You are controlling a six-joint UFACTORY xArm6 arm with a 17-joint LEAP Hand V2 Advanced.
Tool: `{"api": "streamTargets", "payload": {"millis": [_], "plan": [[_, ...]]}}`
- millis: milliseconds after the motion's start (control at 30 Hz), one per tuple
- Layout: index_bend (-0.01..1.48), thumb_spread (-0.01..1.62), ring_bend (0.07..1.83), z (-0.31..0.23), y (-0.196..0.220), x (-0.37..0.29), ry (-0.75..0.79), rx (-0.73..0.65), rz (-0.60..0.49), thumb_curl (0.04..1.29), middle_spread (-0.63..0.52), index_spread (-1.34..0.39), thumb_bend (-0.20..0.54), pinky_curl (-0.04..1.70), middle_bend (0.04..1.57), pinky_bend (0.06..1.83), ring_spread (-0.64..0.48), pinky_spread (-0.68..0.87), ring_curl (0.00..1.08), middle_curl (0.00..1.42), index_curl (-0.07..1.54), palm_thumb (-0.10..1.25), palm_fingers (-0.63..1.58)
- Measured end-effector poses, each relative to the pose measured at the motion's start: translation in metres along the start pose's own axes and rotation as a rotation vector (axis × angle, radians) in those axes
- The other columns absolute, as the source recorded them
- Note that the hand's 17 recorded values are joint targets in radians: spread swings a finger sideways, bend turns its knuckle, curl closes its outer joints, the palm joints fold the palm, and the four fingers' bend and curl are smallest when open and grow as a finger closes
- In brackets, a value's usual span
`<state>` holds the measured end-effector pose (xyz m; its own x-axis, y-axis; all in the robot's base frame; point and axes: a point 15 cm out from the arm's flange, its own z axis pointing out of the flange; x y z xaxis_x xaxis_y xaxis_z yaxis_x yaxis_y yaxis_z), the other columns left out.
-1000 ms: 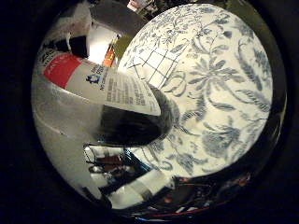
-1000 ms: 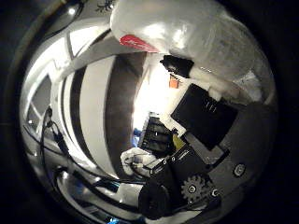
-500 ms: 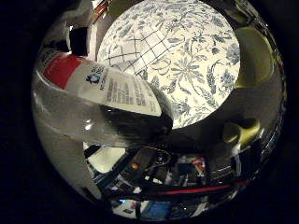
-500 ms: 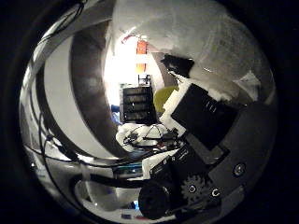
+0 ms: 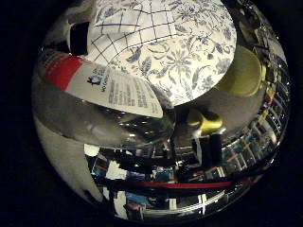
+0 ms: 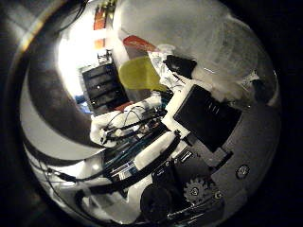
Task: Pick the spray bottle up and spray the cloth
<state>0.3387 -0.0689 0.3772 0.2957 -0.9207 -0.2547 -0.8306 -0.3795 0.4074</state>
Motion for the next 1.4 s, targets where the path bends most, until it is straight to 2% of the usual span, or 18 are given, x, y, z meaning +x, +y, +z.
{"api": "streamTargets", "payload": {"millis": [233, 500, 800, 1100, 1267, 1400], "plan": [[1.16, 0.94, 1.46, -0.005, -0.025, -0.017, 0.236, -0.075, 0.039, 0.78, -0.08, -0.19, -0.013, 1.13, 1.35, 1.07, -0.16, -0.22, 0.58, 0.56, 0.69, 1.08, 1.21], [1.16, 0.95, 1.45, 0.007, -0.049, -0.032, 0.338, -0.145, 0.073, 0.79, -0.08, -0.19, -0.013, 1.14, 1.34, 1.06, -0.16, -0.22, 0.58, 0.56, 0.69, 1.07, 1.21], [1.16, 0.95, 1.45, 0.026, -0.071, -0.039, 0.351, -0.201, 0.088, 0.79, -0.08, -0.19, -0.013, 1.15, 1.35, 1.06, -0.16, -0.22, 0.58, 0.57, 0.69, 1.07, 1.21], [1.16, 0.96, 1.45, 0.025, -0.070, -0.040, 0.344, -0.195, 0.082, 0.78, -0.08, -0.19, -0.013, 1.15, 1.34, 1.05, -0.16, -0.23, 0.58, 0.57, 0.69, 1.09, 1.21], [1.16, 0.96, 1.45, 0.006, -0.070, -0.053, 0.323, -0.118, 0.056, 0.78, -0.08, -0.19, -0.013, 1.15, 1.34, 1.05, -0.16, -0.23, 0.58, 0.57, 0.70, 1.09, 1.21], [1.16, 0.96, 1.45, -0.002, -0.078, -0.090, 0.206, -0.032, -0.007, 0.77, -0.08, -0.19, -0.013, 1.15, 1.34, 1.05, -0.16, -0.23, 0.58, 0.57, 0.70, 1.09, 1.21]]}}
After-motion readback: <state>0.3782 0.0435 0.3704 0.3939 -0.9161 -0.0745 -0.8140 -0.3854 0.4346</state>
